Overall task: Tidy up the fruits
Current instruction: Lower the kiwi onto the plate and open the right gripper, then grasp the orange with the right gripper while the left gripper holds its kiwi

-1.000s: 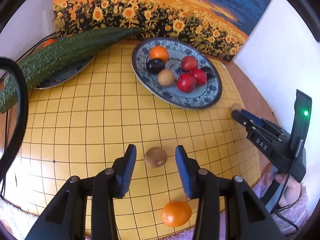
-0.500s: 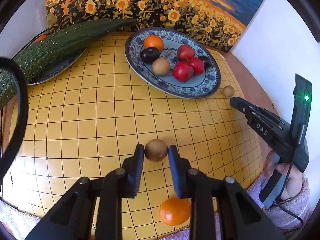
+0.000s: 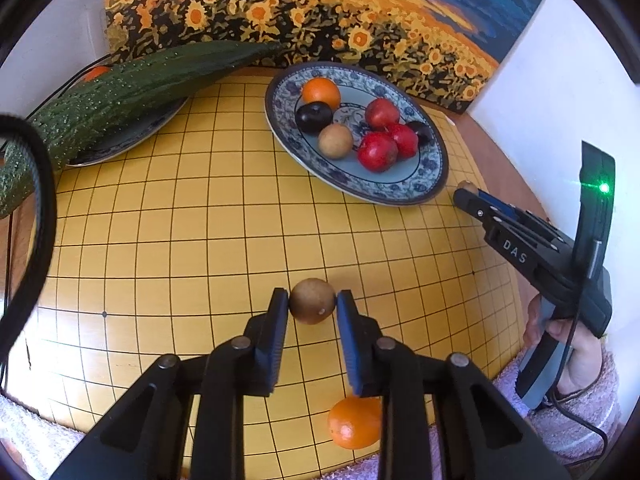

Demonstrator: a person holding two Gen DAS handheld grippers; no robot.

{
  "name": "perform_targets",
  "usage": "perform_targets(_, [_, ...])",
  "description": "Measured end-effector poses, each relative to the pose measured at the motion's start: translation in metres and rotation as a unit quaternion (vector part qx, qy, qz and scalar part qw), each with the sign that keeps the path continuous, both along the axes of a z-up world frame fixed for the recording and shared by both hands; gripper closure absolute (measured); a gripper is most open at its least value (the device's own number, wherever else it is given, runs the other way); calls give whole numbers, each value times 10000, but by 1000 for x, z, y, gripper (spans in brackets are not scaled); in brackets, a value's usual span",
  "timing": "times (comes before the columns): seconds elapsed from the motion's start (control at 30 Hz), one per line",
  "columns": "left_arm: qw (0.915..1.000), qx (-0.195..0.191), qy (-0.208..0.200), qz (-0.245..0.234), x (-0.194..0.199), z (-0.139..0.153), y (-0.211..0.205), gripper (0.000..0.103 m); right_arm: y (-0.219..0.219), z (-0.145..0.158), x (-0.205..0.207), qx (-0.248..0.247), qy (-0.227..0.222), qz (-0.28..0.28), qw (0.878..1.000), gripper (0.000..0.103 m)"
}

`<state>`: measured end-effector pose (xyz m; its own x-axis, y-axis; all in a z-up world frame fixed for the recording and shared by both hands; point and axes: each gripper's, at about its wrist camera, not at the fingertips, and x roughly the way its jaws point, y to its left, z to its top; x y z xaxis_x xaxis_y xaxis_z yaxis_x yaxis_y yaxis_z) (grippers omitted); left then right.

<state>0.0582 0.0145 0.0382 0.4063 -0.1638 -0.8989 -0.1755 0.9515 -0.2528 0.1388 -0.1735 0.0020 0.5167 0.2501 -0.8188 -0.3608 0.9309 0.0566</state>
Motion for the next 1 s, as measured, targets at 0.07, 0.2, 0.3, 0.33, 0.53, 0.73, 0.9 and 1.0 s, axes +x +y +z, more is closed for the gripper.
perform_targets(0.07, [10000, 12, -15, 31, 0, 0, 0, 77, 0, 4, -2, 123, -30, 13, 9999, 78])
perform_targets(0.2, [9999, 30, -55, 82, -2, 2, 3, 77, 10, 19, -2, 285, -155, 178, 9993, 78])
perform_targets(0.3, [9999, 40, -80, 131, -3, 3, 5, 77, 23, 23, 0, 299, -181, 336, 9988, 78])
perform_targets(0.33, [9998, 46, -89, 147, -4, 3, 5, 77, 27, 24, 1, 305, -173, 391, 9986, 78])
perform_targets(0.53, [9996, 89, -134, 234, -9, 7, 7, 77, 43, 24, -2, 251, -211, 591, 9977, 78])
perform_targets(0.73, [9994, 110, -172, 284, -14, 9, 6, 77, 42, 31, -9, 318, -238, 615, 9973, 70])
perform_targets(0.9, [9993, 114, -197, 287, -18, 11, 6, 77, 40, 36, -26, 515, -55, 655, 9965, 68])
perform_targets(1.0, [9993, 119, -202, 308, -20, 12, 7, 77, 43, 38, -42, 513, 8, 781, 9956, 66])
